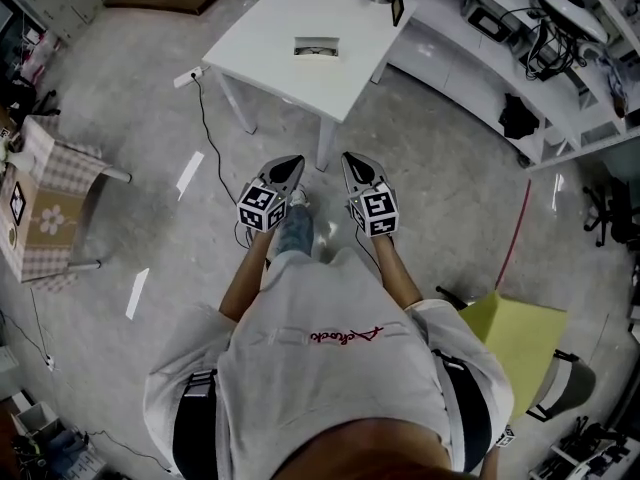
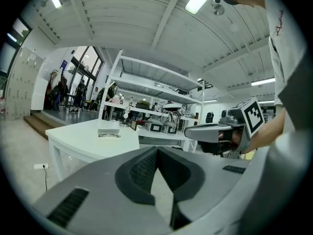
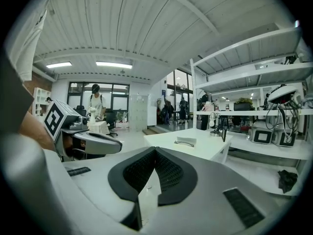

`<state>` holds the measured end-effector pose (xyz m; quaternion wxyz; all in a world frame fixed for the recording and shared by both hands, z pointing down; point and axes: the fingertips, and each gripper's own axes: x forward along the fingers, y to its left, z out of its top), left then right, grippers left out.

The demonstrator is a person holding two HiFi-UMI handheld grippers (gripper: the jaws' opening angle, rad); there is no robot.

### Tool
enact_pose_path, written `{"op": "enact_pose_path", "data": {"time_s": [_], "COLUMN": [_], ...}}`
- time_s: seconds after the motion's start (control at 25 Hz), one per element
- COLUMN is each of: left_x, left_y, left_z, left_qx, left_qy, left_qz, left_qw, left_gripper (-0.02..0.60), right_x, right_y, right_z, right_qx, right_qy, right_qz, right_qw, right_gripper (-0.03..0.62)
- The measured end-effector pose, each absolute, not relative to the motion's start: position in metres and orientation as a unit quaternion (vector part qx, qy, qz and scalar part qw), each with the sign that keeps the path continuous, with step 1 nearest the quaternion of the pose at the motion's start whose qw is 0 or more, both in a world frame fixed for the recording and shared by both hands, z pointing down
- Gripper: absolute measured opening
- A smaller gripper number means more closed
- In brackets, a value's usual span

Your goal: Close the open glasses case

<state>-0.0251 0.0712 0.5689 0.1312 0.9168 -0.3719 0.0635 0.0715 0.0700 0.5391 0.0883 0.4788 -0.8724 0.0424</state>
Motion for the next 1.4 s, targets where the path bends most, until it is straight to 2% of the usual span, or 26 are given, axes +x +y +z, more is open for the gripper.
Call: {"op": "enact_pose_path", "data": {"time_s": [1.4], "left_x": [-0.054], "left_y": [-0.189], "left_z": [0.572], "left_qx": [0.923], "left_qy": [-0.338], "left_qz": [0.069], "left_qw": [0.168], "left_gripper": [0.026], "right_x": [0.039], "right_y": [-0.185], "right_z": [0.544], "right_qx": [0.503], "right_qy": [-0.854], "right_qz": [0.066], "right_qw": [0.119], "right_gripper": [0.008]}}
